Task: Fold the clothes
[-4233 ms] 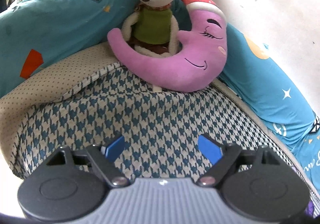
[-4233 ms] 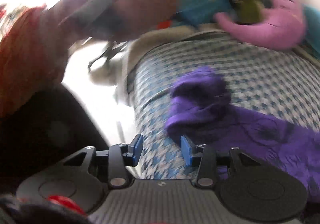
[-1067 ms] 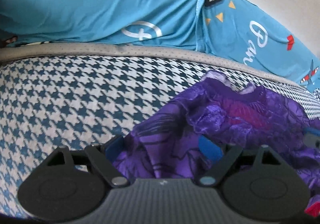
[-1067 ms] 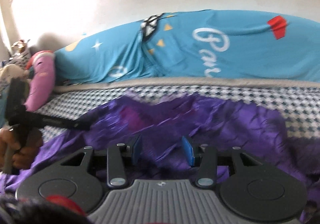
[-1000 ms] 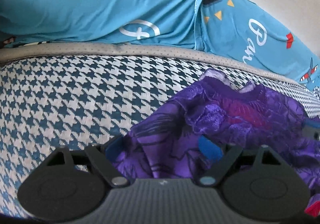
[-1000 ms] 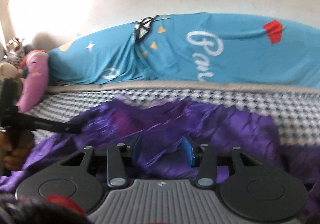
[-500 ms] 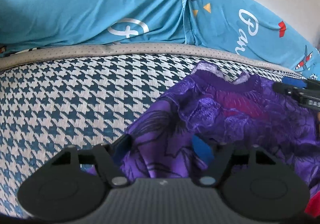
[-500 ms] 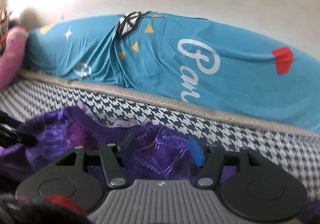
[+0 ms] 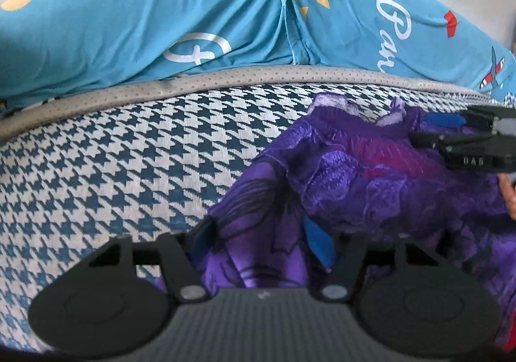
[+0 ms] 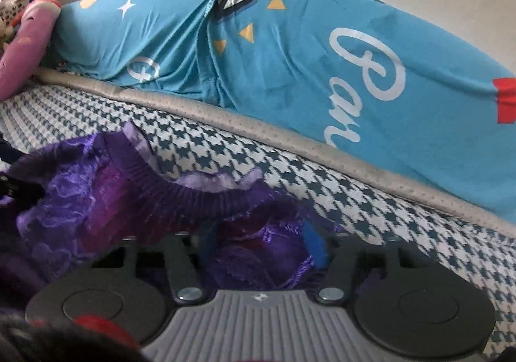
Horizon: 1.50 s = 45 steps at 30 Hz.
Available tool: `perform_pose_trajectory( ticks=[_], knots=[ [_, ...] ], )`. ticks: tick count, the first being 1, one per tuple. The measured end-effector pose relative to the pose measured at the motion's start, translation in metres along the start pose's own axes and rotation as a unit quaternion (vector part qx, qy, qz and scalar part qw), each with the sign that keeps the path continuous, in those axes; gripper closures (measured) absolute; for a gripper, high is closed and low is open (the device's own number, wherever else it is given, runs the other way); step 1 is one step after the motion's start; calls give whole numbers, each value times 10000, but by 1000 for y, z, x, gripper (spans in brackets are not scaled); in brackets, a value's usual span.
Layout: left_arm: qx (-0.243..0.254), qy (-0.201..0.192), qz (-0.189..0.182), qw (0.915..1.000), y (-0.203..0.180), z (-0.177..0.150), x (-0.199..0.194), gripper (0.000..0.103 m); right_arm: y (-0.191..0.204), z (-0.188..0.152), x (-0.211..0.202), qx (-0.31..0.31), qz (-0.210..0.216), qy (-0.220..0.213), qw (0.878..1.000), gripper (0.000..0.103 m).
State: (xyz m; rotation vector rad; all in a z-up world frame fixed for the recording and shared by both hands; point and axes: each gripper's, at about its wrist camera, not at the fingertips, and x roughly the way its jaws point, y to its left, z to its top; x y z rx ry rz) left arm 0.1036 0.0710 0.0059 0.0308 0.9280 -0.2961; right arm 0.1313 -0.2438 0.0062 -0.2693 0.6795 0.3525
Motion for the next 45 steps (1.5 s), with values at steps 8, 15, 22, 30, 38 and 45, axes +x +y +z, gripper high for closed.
perform_pose_trajectory(
  ticks=[8,15,22,30,38,45],
  knots=[
    [180,20,73,9998,-10,1,-6,80,8,0,-5,-141,7,-63,9999,99],
    [-29,-187,168,9997,-7,8,-19,90,-9,12,-28,494,-107,-722,9961,100],
    [43,-934,811,9923,-20,20,-48,93,-11,29,-52,782,-518,-1341,9865,100],
    [28,-1129,1349,9844,-21,47,-45,99,-23,45,-56,1369,-487,-1624,9760,100],
    [-770,-591,579,9936,22,37,-20,93,-32,23,-17,1371,37,-688,9882,79],
    [-863,-511,269,9946,35,29,-3,75,-34,4,6,1369,206,-341,9898,47]
  ],
)
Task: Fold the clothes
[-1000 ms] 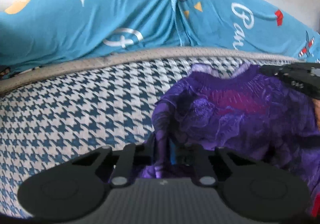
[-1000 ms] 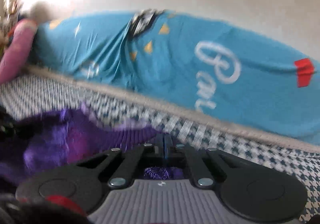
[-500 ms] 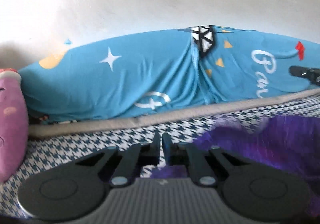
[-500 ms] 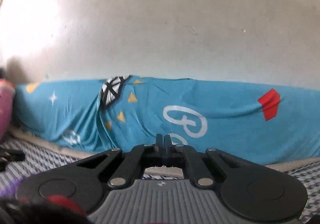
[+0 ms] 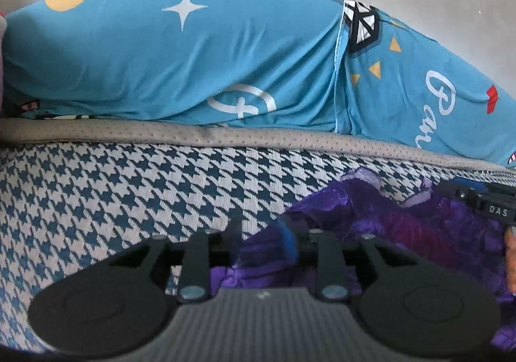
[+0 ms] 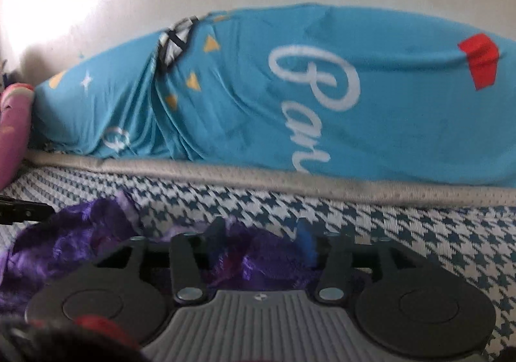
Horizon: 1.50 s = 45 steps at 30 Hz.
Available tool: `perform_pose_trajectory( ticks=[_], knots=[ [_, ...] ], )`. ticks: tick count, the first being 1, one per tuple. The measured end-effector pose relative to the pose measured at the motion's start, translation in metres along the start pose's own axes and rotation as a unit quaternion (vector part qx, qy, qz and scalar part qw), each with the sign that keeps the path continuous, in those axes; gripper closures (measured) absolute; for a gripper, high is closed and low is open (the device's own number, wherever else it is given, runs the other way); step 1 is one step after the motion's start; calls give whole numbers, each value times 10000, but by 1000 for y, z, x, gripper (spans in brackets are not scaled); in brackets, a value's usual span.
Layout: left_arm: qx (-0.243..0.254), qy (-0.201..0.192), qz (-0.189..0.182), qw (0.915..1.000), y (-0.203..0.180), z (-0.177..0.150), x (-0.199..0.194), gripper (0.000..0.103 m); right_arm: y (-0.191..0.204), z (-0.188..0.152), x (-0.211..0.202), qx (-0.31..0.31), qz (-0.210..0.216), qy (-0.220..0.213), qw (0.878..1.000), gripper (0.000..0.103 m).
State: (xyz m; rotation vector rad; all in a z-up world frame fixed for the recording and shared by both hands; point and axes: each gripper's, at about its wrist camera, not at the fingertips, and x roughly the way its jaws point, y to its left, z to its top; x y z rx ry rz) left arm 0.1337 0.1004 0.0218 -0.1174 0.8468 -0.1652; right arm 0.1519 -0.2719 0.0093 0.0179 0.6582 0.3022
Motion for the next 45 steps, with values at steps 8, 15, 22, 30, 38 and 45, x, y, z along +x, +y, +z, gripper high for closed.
perform_pose_trajectory(
  ticks=[8,15,22,30,38,45],
  knots=[
    [204,229,-313,9990,-1,-9,11,69,6,-8,9,-254,184,185,9993,39],
    [519,400,-782,9948,-12,-17,15,63,19,-10,5,-605,641,425,9952,86],
    [1022,374,-757,9912,-33,-29,16,63,31,-9,-3,-947,482,185,9942,90],
    [1338,113,-314,9904,-59,-38,15,81,32,27,-39,-448,-30,-1049,9935,91],
    [1146,-563,566,9902,-77,-19,18,87,54,50,-53,-225,-146,-1949,9805,91],
    [730,-1050,2052,9703,-63,2,38,87,51,47,-23,-6,-222,-1569,9874,84]
  ],
)
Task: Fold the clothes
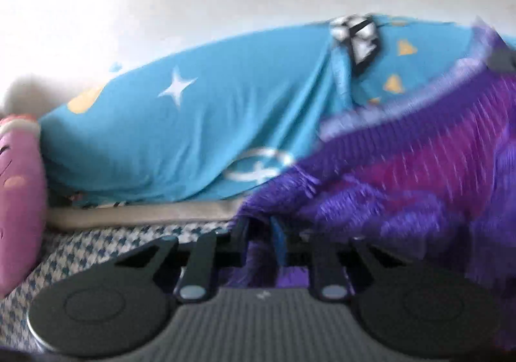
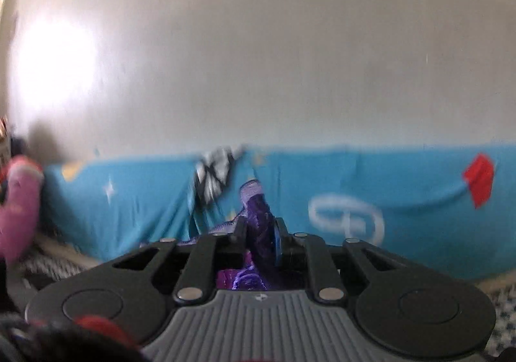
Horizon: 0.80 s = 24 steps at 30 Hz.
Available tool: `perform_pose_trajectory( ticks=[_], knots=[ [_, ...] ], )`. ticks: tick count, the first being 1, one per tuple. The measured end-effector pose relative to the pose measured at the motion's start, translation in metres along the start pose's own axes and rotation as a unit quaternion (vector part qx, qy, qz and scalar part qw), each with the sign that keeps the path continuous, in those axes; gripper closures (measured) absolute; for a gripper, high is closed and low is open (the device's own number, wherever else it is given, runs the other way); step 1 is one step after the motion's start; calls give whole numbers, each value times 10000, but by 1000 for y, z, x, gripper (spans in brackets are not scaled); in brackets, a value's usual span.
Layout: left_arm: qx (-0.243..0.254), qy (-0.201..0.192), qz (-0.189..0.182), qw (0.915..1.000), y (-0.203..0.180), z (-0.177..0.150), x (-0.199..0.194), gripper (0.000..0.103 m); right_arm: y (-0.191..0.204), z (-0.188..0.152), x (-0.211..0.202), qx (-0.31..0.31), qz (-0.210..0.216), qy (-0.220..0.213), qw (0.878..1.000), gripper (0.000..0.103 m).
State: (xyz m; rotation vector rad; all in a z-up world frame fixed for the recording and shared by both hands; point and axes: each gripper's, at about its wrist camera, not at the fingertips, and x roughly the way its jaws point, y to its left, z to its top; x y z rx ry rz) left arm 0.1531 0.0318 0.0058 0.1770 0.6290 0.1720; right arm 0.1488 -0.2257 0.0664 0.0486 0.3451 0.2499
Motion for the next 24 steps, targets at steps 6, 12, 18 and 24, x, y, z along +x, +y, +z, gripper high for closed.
perform_pose_trajectory(
  ticks=[6,12,18,24],
  knots=[
    [-576,225,637,9961,35,-2,12,87,-35,-1,-7,401,18,345,9986,78],
    [-1026,509,-405,9926,48,8,-23,68,-65,4,-37,390,-437,552,9968,78],
    [-812,715,-947,9896,28,-5,-63,60,-82,-4,-77,301,-728,753,9940,74],
    [-696,967,-1259,9849,16,-27,-104,49,-113,-15,-124,717,-1073,805,9884,69]
  ],
)
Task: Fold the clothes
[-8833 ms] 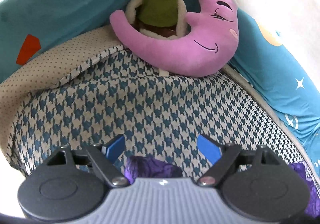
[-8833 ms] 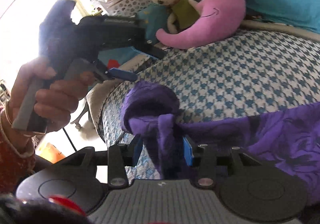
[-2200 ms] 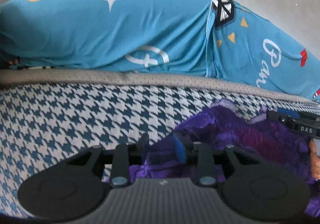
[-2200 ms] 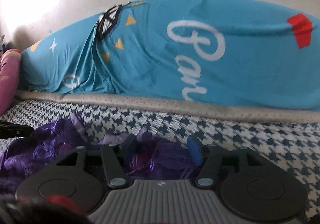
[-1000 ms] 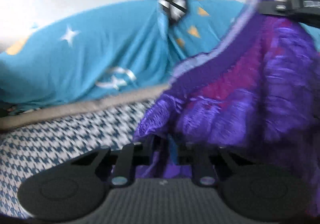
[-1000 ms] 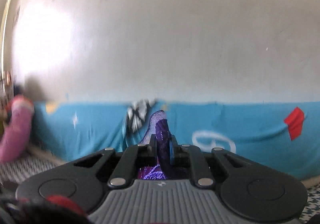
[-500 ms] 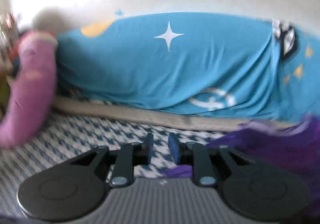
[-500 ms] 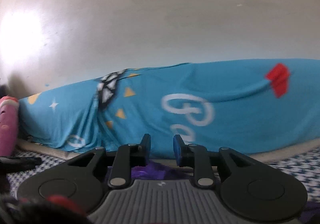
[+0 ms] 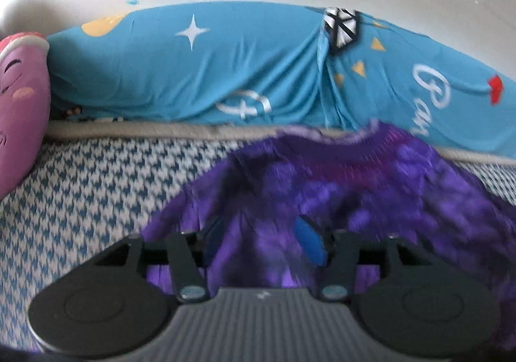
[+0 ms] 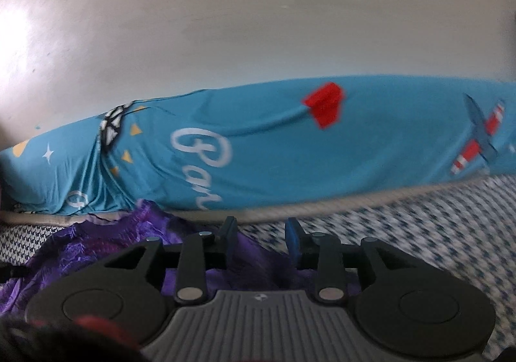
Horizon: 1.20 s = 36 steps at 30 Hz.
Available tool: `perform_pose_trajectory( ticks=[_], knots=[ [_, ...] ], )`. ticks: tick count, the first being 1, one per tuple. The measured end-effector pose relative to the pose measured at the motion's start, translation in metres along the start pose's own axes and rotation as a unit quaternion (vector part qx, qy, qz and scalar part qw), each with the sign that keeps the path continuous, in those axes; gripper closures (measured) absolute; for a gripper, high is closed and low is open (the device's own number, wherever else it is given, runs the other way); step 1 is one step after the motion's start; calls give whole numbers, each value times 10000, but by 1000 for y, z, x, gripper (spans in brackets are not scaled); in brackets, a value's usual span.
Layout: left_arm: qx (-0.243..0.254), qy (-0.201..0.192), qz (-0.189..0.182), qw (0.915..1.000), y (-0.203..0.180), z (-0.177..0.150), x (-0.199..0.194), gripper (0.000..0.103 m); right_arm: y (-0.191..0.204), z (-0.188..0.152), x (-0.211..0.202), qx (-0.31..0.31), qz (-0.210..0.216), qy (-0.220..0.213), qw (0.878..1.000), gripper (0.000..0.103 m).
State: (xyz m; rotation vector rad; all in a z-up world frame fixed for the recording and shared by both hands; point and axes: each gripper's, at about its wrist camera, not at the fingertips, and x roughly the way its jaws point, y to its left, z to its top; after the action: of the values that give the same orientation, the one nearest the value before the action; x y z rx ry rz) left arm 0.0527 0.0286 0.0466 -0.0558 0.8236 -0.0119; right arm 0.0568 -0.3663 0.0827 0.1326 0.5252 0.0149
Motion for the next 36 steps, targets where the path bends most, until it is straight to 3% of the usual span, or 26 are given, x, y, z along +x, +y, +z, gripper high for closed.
perform_pose_trajectory(
  ticks=[4,8,13,28,36],
  knots=[
    [4,81,-88,9999,-4,-21,-20,37,-34,-10,-29,401,-368,-66,9985,64],
    [203,-42,-62,9998,-12,-41,-43,29,-62,-24,-50,753,-783,-34,9941,63],
    [367,-88,-119,9992,-17,-58,-59,12,-86,-42,-62,1057,-1090,111,9883,62],
    [353,154,-416,9984,-32,-63,-49,5,-34,-66,-47,-563,-562,602,9950,59],
    [465,335,-440,9974,-38,-68,-42,3,-26,-73,-26,-909,-673,673,9913,58]
  ],
)
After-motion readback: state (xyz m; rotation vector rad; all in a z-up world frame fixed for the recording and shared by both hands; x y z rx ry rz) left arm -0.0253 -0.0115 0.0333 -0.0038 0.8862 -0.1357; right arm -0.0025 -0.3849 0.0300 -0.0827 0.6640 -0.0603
